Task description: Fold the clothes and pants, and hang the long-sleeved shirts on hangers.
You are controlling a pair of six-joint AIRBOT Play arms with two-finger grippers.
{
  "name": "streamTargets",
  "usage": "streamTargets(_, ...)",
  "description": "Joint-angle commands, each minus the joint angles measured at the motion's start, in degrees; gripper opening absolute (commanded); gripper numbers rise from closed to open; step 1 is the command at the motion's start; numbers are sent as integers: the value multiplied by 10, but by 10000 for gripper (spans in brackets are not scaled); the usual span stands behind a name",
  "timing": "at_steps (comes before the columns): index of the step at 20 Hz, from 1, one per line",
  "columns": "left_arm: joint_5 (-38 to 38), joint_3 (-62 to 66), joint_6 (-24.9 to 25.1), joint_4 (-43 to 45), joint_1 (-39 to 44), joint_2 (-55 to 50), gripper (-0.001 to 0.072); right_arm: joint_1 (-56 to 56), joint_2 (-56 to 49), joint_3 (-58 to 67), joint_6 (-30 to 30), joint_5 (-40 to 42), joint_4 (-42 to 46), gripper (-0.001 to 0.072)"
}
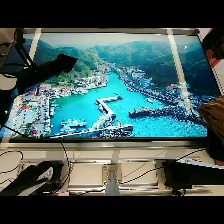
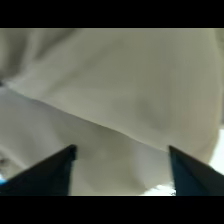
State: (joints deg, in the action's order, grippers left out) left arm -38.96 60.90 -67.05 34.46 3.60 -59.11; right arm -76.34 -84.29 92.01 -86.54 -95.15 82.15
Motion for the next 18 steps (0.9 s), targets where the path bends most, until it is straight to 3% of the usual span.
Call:
streamTargets(1,2,0,0,0,-1,-1,682,4,0,0,20,64,-215,397)
streamTargets(2,2,0,0,0,-1,-1,682,16,0,2,41,78,-285,260)
streamTargets(3,2,0,0,0,-1,-1,682,41,0,6,61,88,-336,43)
streamTargets(7,2,0,0,0,-1,-1,682,228,0,47,117,122,-382,29)
streamTargets(12,2,0,0,0,-1,-1,682,489,0,111,227,180,-269,29)
streamTargets(14,2,0,0,0,-1,-1,682,555,1,128,217,228,-125,29)
streamTargets(16,2,0,0,0,-1,-1,682,587,1,133,148,274,-7,29)
streamTargets(18,2,0,0,0,-1,-1,682,589,1,133,146,277,1,30)
